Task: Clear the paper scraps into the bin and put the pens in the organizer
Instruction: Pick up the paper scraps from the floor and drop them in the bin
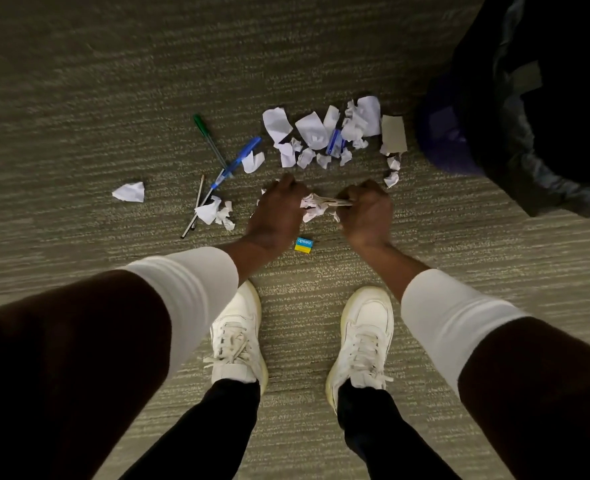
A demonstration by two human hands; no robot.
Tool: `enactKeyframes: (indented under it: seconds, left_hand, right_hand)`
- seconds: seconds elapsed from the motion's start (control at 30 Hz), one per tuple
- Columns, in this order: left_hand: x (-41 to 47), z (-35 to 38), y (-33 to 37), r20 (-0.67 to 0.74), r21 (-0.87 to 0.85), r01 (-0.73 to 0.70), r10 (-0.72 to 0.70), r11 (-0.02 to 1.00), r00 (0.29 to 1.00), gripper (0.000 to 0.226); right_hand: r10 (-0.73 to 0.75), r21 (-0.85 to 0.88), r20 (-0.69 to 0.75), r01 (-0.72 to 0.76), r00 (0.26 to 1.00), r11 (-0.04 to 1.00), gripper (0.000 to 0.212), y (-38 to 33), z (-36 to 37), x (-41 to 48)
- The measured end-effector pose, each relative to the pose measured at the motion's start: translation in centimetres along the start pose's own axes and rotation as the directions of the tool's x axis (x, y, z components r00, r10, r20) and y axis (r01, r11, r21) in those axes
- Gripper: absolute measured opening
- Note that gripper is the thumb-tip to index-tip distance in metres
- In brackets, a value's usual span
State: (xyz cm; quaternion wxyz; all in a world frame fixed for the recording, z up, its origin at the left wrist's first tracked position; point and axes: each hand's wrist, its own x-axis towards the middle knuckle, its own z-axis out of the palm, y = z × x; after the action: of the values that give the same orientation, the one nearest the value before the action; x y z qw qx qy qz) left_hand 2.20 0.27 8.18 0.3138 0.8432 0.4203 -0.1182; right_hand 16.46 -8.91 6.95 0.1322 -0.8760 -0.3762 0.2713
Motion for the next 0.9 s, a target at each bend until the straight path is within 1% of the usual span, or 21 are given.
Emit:
enactKeyframes:
  seconds: [0.07, 0.13, 0.2, 0.3, 0.37, 0.53, 0.57, 0.63, 0.7, 0.77, 0.8, 0.9]
  left_hand:
    - [-0.3, -1.4, 1.3, 0.002, 0.002, 0.024, -0.024, 1.0, 1.0, 0.031]
    - [-0.9, -3.2, 2.9, -0.032, -0.035, 0.005, -0.006, 0.999, 0.999, 0.029]
    - [-1.6, -5.2, 4.8, -0.094, -0.076, -0.027, 0.019, 0.997, 0.995, 0.029]
    - [-2.4, -8.2, 8.0, -0.231, -0.159, -0.055, 0.017, 0.986, 0.973, 0.03]
    - [-2.8, -10.2, 10.5, -0.298, -0.202, -0.067, 0.004, 0.977, 0.954, 0.029]
    - [-2.9, -14.2, 17.0, -0.374, -0.27, -0.087, -0.021, 0.959, 0.927, 0.029]
    - [-2.9, -14.8, 18.4, -0.376, -0.294, -0.101, -0.018, 0.951, 0.926, 0.029]
    - [-2.8, -15.9, 21.4, -0.37, -0.354, -0.13, -0.011, 0.926, 0.929, 0.027]
    - [-2.2, -16.5, 24.7, -0.352, -0.432, -0.143, -0.021, 0.89, 0.936, 0.025]
    - [-1.1, -16.7, 27.8, -0.301, -0.489, -0.127, -0.03, 0.863, 0.953, 0.029]
    - [-0.3, -16.7, 29.2, -0.264, -0.486, -0.112, -0.024, 0.867, 0.964, 0.029]
    - [1.9, -16.0, 32.3, -0.145, -0.411, -0.049, -0.012, 0.91, 0.989, 0.035]
  right_hand:
    - [0.01, 0.05, -0.013, -0.01, 1.0, 0.999, 0.019, -0.3, -2.1, -0.8]
    - [0.005, 0.11, -0.049, 0.0, 0.999, 0.994, 0.02, -0.9, -4.7, -1.5]
    - [0.021, 0.127, -0.12, -0.006, 0.992, 0.992, 0.021, -1.5, -7.5, -2.1]
    - [0.125, 0.136, -0.203, -0.099, 0.971, 0.986, 0.02, -2.4, -11.9, -2.8]
    - [0.134, 0.181, -0.264, -0.087, 0.955, 0.98, 0.019, -2.9, -15.2, -3.3]
    - [0.205, 0.326, -0.318, -0.096, 0.925, 0.94, 0.021, -2.6, -22.7, -3.7]
    - [0.237, 0.376, -0.327, -0.104, 0.915, 0.921, 0.019, -2.2, -24.0, -3.6]
    - [0.327, 0.521, -0.326, -0.12, 0.887, 0.845, 0.014, -1.6, -26.2, -3.4]
    - [0.404, 0.597, -0.345, -0.134, 0.847, 0.791, 0.015, -0.9, -28.0, -2.9]
    - [0.468, 0.631, -0.351, -0.165, 0.811, 0.758, 0.019, 0.0, -29.2, -2.1]
    - [0.487, 0.629, -0.359, -0.179, 0.796, 0.757, 0.02, 0.5, -29.6, -1.6]
    - [0.536, 0.595, -0.343, -0.263, 0.771, 0.759, 0.026, 2.0, -30.5, -0.1]
